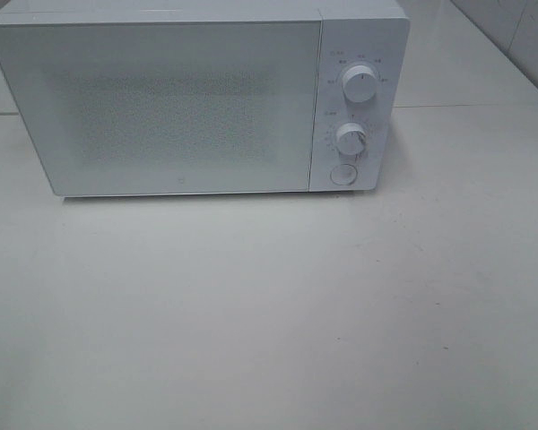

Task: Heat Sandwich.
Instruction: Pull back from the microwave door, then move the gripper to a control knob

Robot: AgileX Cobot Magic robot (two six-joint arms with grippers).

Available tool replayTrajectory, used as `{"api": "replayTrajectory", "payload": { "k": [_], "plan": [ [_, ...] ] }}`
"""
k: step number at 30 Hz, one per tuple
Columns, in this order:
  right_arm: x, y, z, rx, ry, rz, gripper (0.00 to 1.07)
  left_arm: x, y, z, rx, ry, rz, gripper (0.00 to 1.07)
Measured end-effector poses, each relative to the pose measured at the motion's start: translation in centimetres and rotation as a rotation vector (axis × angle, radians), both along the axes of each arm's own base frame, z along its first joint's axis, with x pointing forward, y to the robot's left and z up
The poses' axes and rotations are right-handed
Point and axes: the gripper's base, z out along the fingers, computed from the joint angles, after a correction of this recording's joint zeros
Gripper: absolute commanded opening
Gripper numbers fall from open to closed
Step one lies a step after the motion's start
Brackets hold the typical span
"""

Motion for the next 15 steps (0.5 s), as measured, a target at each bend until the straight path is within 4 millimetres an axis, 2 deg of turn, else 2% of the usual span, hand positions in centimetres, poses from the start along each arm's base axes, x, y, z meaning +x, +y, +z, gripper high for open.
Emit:
{"api": "replayTrajectory", "payload": {
  "k": [15],
  "plan": [
    [0.00, 0.00, 0.00, 0.000, 0.000, 0.000, 0.53, 0.00, 0.00, 0.00, 0.000, 0.000, 0.000, 0.76]
  ]
}}
